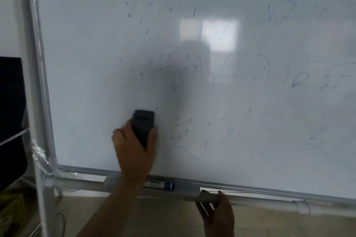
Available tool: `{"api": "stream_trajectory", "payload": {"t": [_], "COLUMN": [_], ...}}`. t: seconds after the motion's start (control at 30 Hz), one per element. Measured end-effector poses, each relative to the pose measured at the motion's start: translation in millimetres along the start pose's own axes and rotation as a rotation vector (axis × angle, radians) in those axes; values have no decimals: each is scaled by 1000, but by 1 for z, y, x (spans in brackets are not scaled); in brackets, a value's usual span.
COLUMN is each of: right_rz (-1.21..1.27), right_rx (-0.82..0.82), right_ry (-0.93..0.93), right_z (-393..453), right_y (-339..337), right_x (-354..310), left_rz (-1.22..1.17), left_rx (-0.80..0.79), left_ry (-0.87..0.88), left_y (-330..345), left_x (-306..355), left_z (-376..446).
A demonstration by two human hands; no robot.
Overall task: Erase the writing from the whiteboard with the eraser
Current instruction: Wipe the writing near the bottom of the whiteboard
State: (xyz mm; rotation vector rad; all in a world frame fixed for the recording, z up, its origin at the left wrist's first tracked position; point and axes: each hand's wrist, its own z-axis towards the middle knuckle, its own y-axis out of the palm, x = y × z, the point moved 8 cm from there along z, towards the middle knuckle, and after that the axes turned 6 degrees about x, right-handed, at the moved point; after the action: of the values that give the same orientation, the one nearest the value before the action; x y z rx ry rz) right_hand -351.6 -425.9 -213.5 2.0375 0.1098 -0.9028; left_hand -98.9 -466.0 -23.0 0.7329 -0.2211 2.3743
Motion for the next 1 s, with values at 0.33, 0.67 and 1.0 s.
{"api": "stream_trajectory", "payload": {"t": [0.33,0.67,1.0], "right_rz": [-71,28,-114], "right_rx": [-41,-53,-33], "right_ry": [52,14,-55], "right_z": [10,10,20], "right_y": [-3,-4,-1], "right_x": [-5,-3,-4], "left_rz": [46,162,88], "left_rx": [-36,257,41], "left_ry": [213,-105,93], "left_y": [12,-39,4], "left_x": [20,-46,-15], "left_z": [-11,37,-20]}}
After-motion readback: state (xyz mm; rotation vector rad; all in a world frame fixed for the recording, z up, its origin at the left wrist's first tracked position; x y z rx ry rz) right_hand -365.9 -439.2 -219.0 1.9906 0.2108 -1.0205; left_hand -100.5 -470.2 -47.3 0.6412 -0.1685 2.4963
